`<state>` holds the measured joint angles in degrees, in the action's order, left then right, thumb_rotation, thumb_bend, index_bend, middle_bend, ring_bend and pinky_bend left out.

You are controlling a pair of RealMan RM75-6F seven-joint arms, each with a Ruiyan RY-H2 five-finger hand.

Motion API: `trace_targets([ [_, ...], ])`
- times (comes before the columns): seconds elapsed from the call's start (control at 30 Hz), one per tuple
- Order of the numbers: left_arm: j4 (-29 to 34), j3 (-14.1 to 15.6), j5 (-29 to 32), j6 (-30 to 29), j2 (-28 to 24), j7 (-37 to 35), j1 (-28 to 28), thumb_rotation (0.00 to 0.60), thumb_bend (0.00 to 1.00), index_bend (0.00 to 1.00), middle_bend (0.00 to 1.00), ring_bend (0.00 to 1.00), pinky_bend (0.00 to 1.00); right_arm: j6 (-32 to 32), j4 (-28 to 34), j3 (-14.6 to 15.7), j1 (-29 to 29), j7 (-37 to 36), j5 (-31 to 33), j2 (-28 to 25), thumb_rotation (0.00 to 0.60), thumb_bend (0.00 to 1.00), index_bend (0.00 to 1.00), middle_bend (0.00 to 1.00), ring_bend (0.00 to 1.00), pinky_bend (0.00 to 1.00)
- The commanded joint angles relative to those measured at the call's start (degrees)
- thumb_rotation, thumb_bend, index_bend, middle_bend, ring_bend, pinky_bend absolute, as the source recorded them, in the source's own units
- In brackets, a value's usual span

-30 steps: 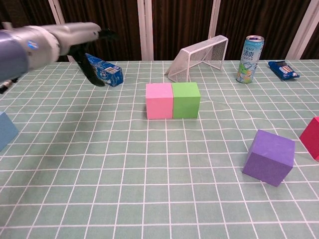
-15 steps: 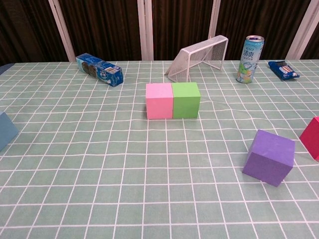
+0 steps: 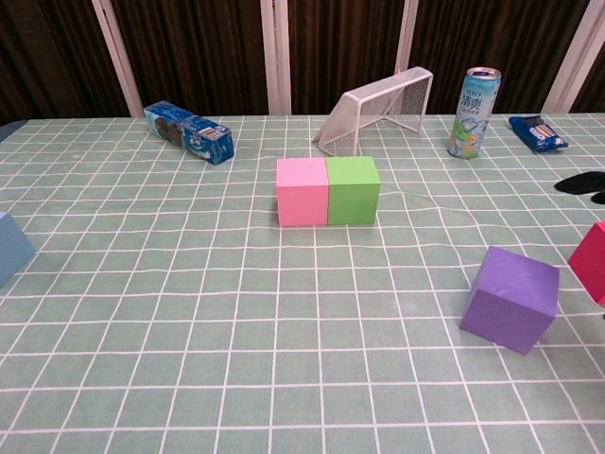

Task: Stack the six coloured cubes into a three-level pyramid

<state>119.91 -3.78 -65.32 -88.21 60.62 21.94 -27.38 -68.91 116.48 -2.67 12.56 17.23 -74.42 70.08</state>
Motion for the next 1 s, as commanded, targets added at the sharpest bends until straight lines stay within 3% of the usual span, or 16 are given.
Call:
trace_targets([
  [0.03, 0.17, -0.35, -0.12, 0.66, -0.22, -0.27, 0.39, 0.600, 0.08, 0.00, 0.00, 0.00, 0.05, 0.40, 0.50, -0.75, 1.78, 4.17, 2.77, 4.25, 0.600, 0.22, 0.00, 0.00, 0.00, 0.00],
  [0.6, 0.36, -2.72, -0.87, 3.30, -0.35, -1.23, 2.19, 0.600, 0.08, 0.00, 0.01, 0.00, 0.05, -1.63, -2.77, -4.71, 6.40, 12.31, 14.15, 15.62, 0.600, 0.22, 0.00, 0.00, 0.00, 0.00],
  [0.83, 0.09, -3.45, -0.84, 4.00, -0.26, -1.69, 2.65, 0.600, 0.08, 0.00, 0.01, 0.00, 0.05, -2.66, -6.80, -7.42, 7.89, 13.38, 18.35, 16.80, 0.600, 0.22, 0.00, 0.00, 0.00, 0.00],
  [1.0, 0.32, -4.13, -0.83, 4.15, -0.46, -1.74, 2.98, 0.600, 0.08, 0.00, 0.01, 0.00, 0.05, -1.89, -8.01, -7.70, 8.91, 14.63, 21.56, 16.56, 0.600, 0.22, 0.00, 0.00, 0.00, 0.00],
])
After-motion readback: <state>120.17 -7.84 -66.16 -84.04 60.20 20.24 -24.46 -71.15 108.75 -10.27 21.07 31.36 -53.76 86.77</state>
